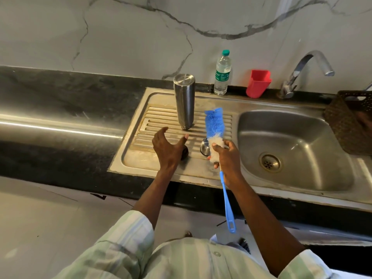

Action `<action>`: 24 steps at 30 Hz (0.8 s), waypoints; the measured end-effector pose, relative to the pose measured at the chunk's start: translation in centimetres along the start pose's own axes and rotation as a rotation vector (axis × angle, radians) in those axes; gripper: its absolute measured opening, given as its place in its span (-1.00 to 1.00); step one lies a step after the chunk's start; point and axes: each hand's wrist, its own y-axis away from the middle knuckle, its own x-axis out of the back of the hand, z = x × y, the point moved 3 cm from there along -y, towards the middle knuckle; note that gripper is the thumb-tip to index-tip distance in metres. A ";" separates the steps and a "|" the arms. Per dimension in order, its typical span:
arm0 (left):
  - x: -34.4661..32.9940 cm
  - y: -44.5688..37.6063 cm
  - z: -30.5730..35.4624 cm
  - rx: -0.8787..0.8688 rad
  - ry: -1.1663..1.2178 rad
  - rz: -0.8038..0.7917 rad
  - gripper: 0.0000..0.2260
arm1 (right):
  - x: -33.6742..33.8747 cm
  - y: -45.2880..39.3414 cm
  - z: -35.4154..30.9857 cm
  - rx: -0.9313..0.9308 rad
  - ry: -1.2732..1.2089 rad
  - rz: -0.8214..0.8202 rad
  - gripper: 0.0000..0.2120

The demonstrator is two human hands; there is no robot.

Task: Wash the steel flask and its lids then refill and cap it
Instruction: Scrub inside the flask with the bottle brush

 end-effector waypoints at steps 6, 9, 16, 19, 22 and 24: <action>-2.5 -5.8 3.0 0.079 0.099 -0.237 -0.08 | 0.1 0.0 -1.0 0.000 -0.032 0.019 -0.65; -4.5 -7.8 3.5 0.100 0.144 -0.376 -0.04 | 0.6 0.1 -1.3 -0.006 -0.074 0.005 -0.61; -6.6 -10.1 4.5 0.108 0.224 -0.344 -0.33 | 2.4 0.5 -2.1 -0.002 -0.224 -0.116 -0.71; -7.9 -9.9 6.1 0.112 0.298 -0.312 -0.43 | 3.4 0.1 -2.9 0.020 -0.187 -0.053 -0.75; -9.8 -9.4 8.8 0.212 0.531 -0.263 -0.47 | 5.6 -0.9 -4.0 0.049 -0.126 0.087 -0.76; -11.7 -9.1 10.5 0.339 0.690 -0.273 -0.47 | 7.7 -1.6 -4.7 0.097 -0.016 0.162 -0.75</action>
